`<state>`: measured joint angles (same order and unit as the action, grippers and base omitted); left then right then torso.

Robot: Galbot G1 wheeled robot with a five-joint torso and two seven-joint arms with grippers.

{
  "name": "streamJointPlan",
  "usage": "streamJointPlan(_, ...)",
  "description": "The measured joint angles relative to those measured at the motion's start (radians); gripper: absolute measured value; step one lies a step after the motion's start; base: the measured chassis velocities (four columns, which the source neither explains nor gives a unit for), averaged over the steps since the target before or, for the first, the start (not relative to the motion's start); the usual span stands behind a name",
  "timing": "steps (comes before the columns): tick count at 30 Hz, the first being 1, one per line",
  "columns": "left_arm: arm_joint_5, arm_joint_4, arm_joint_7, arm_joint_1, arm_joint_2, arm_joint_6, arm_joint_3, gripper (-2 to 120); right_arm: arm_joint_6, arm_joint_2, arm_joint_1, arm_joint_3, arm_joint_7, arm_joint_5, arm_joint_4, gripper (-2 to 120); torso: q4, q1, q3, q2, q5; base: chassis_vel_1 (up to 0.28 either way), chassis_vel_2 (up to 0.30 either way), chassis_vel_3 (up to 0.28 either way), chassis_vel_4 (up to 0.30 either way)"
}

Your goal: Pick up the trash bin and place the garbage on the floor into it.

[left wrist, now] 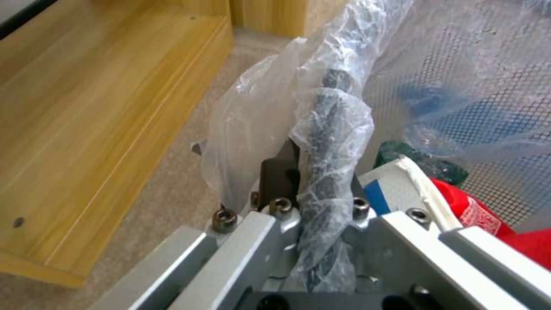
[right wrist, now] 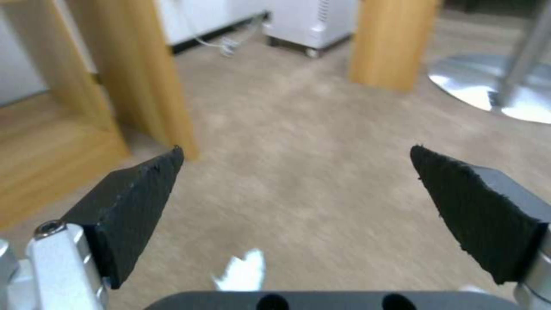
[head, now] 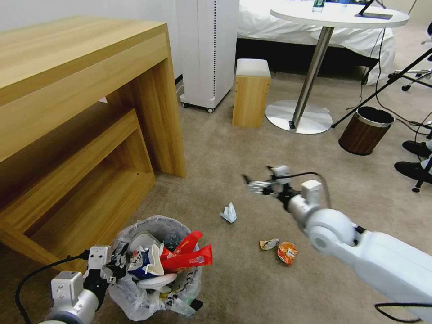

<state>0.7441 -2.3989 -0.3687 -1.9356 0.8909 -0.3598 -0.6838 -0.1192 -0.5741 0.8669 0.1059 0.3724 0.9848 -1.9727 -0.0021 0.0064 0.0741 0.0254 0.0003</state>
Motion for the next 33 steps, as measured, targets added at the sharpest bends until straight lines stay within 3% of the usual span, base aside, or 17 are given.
streamJointPlan(3, 0.065, -0.011, -0.024, 0.020, -0.006, -0.016, -0.025, 0, -0.026, -0.018, 0.162, -0.164, 0.015, -0.046, -0.019, 100, -0.0001, 0.000, 0.000, 0.000, -0.0003, 0.000, 0.000, 0.000, 0.000)
streamJointPlan(4, 0.065, -0.011, -0.024, 0.020, -0.006, -0.016, -0.025, 0, -0.026, -0.018, 0.162, -0.164, 0.015, -0.046, -0.019, 100, -0.0001, 0.000, 0.000, 0.000, -0.0003, 0.000, 0.000, 0.000, 0.000)
streamJointPlan(7, 0.098, -0.022, -0.044, 0.018, 0.008, -0.029, -0.055, 0, -0.026, -0.062, 0.302, -0.308, -0.002, -0.118, -0.011, 100, -0.0001, 0.000, 0.000, 0.000, 0.0000, 0.000, 0.000, 0.000, 0.000)
streamJointPlan(15, 0.100, -0.033, -0.045, 0.016, 0.065, -0.049, -0.067, 0, -0.029, -0.178, 0.492, -0.534, -0.048, -0.282, -0.021, 100, -0.0001, 0.000, 0.000, 0.000, -0.0003, 0.000, 0.000, 0.000, 0.000)
streamJointPlan(22, 0.099, -0.041, -0.044, 0.004, 0.078, -0.057, -0.081, 0, -0.039, -0.226, 0.537, -0.584, -0.030, -0.331, -0.020, 100, -0.0001, 0.000, 0.000, 0.000, -0.0003, 0.000, 0.000, 0.000, 0.000)
streamJointPlan(29, 0.126, -0.054, -0.048, -0.005, 0.096, -0.074, -0.113, 0, -0.094, -0.312, 0.564, -0.593, 0.057, -0.331, -0.012, 100, 0.0000, 0.000, 0.000, 0.000, -0.0002, 0.000, 0.000, 0.000, 0.000)
streamJointPlan(30, 0.134, -0.057, -0.047, -0.010, 0.107, -0.082, -0.121, 0, -0.152, -0.360, 0.580, -0.593, 0.074, -0.360, 0.001, 100, 0.0000, 0.000, 0.000, 0.000, -0.0001, 0.000, 0.000, 0.000, 0.000)
streamJointPlan(33, 0.132, -0.054, -0.039, -0.009, 0.123, -0.083, -0.132, 0, -0.173, -0.400, 0.594, -0.587, 0.075, -0.410, 0.014, 100, -0.0001, 0.000, 0.000, 0.000, -0.0003, 0.000, 0.000, 0.000, 0.000)
